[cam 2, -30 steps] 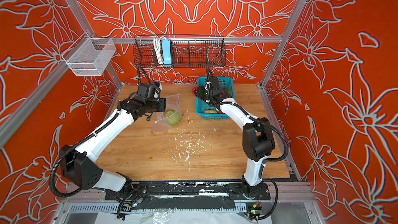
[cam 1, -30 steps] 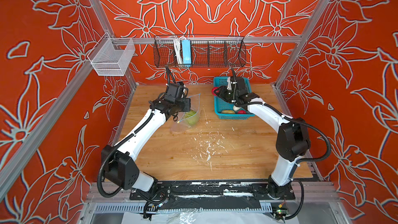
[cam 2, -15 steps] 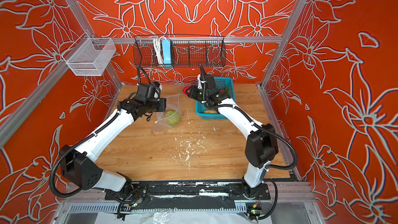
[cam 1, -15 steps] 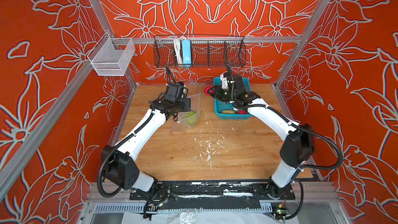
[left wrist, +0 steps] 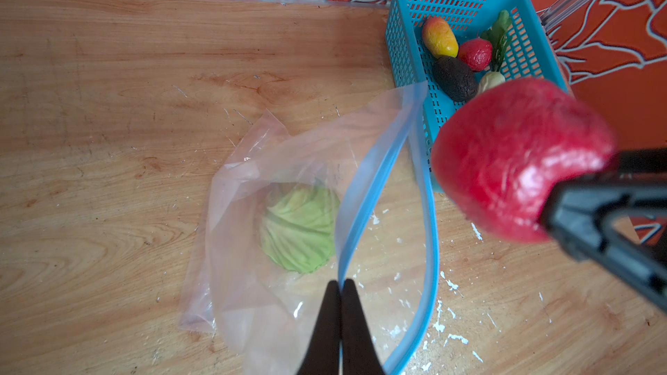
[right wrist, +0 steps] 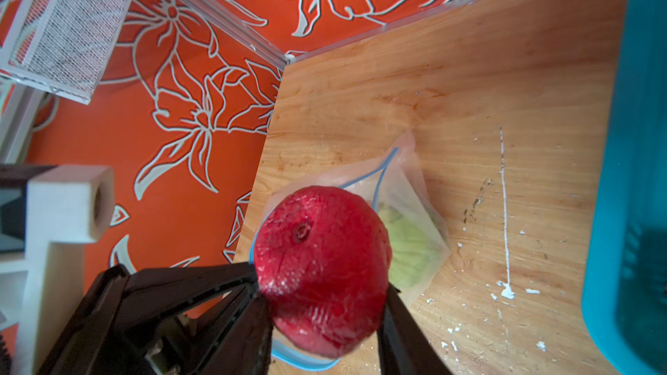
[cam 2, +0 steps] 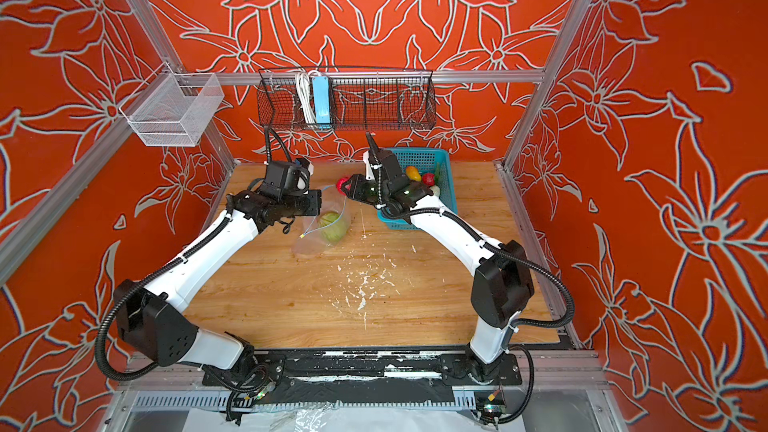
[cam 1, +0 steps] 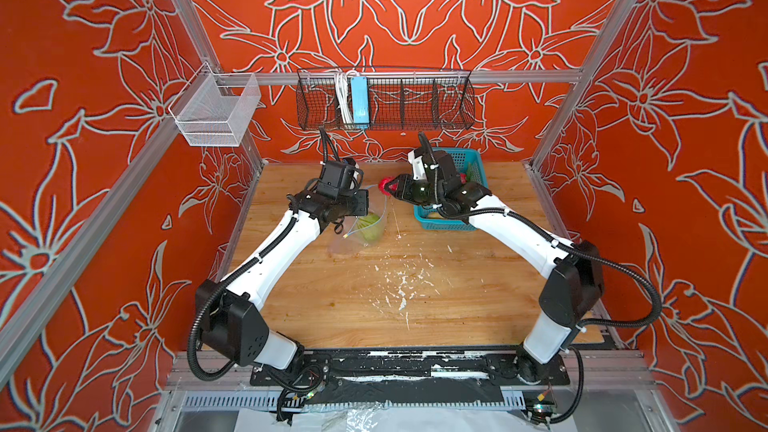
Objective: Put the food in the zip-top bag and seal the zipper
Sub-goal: 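Carry the red beet with the right gripper over the held bag opening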
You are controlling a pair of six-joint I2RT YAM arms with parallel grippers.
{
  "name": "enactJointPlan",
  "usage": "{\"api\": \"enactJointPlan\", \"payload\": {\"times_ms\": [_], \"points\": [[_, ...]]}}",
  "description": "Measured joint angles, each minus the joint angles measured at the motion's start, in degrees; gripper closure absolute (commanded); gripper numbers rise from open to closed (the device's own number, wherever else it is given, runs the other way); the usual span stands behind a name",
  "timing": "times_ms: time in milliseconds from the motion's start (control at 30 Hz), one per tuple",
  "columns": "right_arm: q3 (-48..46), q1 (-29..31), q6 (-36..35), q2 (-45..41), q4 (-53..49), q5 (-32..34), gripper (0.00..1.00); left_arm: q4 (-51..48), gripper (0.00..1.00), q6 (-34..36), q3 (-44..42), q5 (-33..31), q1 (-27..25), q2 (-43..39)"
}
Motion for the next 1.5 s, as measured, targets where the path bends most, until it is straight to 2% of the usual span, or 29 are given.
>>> {"api": "enactJointPlan", "payload": {"times_ms": [533, 833, 933, 1100, 1500], "points": [[2.8, 3.4, -1.7, 0.0, -3.3, 0.7, 0.86, -0.1, 1.0, -0.2, 0.0, 0.1, 0.0, 0.0], [4.8, 4.7, -2.4, 3.9, -5.0, 1.4, 0.85, -0.3, 1.0, -0.2, 0.0, 0.0, 0.0, 0.0], [4.8, 4.9, -2.5, 5.0, -6.0, 2.1, 0.79, -0.4, 1.0, -0.2, 0.0, 0.0, 0.0, 0.0], [6.6, 5.3, -2.9, 6.7, -8.4, 3.5, 0.55, -0.4, 1.0, -0.2, 0.0, 0.0, 0.0, 0.0], [7.5, 5.6, -4.0, 6.8, -10.2, 5.9, 0.31, -0.5, 1.0, -0.8, 0.6, 0.7, 0.9, 0.5]]}}
